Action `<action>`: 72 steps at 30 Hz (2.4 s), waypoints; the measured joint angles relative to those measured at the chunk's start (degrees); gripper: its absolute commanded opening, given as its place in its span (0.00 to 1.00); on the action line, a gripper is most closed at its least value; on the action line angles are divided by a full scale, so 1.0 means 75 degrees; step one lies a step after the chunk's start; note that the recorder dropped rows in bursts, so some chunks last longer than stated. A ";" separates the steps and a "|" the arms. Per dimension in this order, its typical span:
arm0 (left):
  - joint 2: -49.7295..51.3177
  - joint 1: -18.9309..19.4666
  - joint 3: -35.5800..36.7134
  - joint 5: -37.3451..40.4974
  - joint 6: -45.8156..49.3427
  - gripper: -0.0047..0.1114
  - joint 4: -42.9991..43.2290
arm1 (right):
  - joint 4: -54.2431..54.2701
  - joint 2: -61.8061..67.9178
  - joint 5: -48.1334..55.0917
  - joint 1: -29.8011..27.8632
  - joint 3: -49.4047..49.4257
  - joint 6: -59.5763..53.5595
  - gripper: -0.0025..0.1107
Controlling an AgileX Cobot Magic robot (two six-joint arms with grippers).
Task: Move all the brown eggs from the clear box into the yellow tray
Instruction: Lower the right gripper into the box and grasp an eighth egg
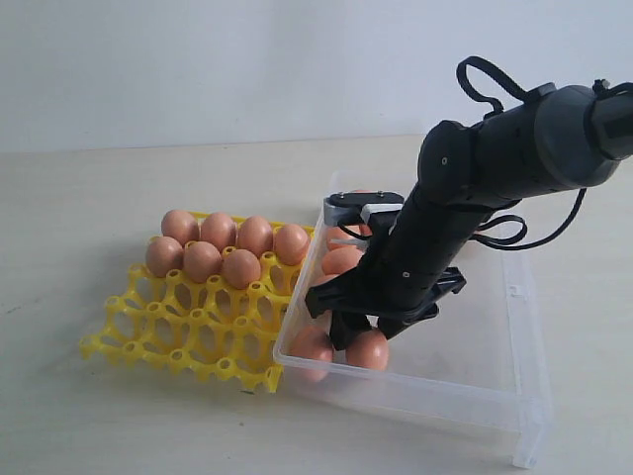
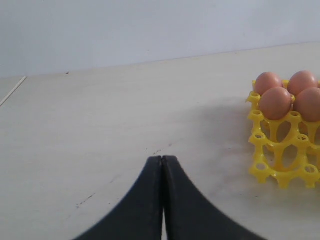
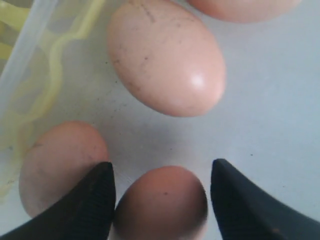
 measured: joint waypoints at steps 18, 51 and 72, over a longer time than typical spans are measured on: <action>0.0000 0.0000 0.0000 0.0000 0.0000 0.04 0.0000 | -0.0737 -0.0838 -0.0154 -0.0018 0.0000 -0.0392 0.02; 0.0000 0.0000 0.0000 0.0000 0.0000 0.04 0.0000 | -0.1104 -0.0872 -0.1332 0.0078 0.0572 -0.0614 0.51; 0.0000 0.0000 0.0000 0.0000 0.0000 0.04 0.0000 | -0.0129 -0.0808 -0.1105 0.0227 0.0572 -0.0301 0.51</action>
